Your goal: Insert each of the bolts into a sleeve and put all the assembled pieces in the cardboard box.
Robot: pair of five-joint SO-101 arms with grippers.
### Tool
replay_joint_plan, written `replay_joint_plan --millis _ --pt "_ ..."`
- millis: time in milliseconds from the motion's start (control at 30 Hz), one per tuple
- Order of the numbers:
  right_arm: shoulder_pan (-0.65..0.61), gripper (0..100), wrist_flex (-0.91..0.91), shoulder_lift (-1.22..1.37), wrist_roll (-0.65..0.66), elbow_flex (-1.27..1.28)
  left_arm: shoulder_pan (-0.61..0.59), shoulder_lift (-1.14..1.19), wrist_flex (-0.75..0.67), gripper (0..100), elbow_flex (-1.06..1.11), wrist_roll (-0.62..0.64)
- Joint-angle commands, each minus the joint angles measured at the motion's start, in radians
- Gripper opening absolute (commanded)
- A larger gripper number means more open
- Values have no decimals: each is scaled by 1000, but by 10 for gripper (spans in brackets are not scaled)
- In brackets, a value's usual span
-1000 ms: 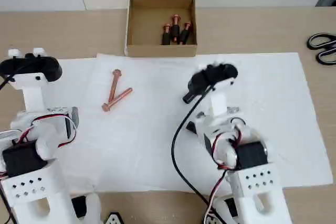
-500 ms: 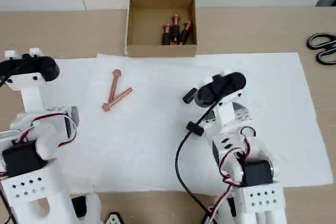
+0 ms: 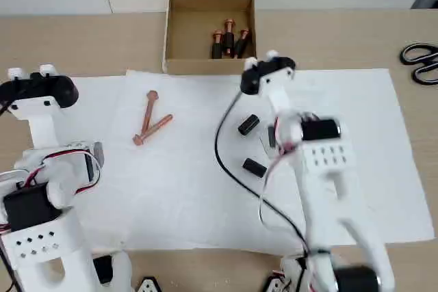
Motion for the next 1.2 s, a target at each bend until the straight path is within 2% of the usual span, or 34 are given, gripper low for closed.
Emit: replay_joint_plan --millis 0,167,533,1167 --pt "-13 180 128 151 143 -203 -6 -51 5 185 -48 8" --pt "-47 180 249 320 255 -367 -2 -199 3 185 -42 8" --pt "-199 180 265 456 253 -410 -6 -293 3 185 54 2" --pt "-200 180 243 607 252 -333 -6 -293 3 185 59 2"
